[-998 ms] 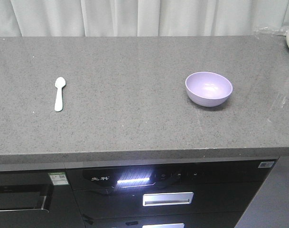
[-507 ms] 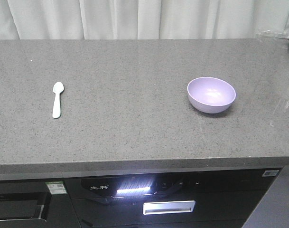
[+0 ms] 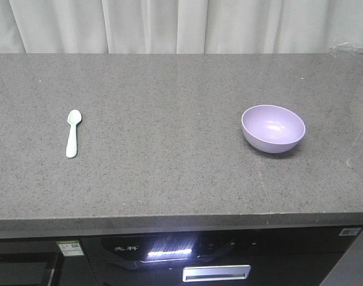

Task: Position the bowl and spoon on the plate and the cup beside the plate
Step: 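Continue driving forward until the spoon and bowl are within reach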

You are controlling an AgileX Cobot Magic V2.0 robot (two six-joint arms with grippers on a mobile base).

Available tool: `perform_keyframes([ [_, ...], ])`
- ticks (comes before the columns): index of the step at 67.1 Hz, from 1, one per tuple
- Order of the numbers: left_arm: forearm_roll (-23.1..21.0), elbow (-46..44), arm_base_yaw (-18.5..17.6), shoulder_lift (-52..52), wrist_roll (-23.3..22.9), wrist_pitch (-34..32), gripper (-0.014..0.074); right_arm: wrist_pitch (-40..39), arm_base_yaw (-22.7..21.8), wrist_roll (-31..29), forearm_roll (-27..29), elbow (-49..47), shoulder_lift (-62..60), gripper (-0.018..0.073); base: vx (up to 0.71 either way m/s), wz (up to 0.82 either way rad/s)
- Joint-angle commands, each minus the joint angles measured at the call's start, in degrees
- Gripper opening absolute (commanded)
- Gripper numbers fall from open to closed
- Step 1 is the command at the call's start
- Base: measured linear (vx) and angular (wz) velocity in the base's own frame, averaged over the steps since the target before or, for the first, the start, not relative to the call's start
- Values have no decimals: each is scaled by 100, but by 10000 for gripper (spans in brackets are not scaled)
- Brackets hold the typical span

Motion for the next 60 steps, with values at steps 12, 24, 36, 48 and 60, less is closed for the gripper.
perform_keyframes([
  [12,2,-42,12,-72,-26,-439,-6,-450,-42,-20,-21,26,-48,-3,6,2],
  [24,2,-42,12,-72,-26,-439,-6,-450,-42,-20,-21,26,-48,-3,6,2],
  [36,2,-42,12,-72,-26,-439,-6,-450,-42,-20,-21,26,-48,-3,6,1],
  [48,2,-42,12,-72,-26,-439,-6,-450,-42,-20,-21,26,-48,-3,6,1],
  [60,2,-42,12,-72,-26,-439,-6,-450,-42,-20,-21,26,-48,-3,5,0],
])
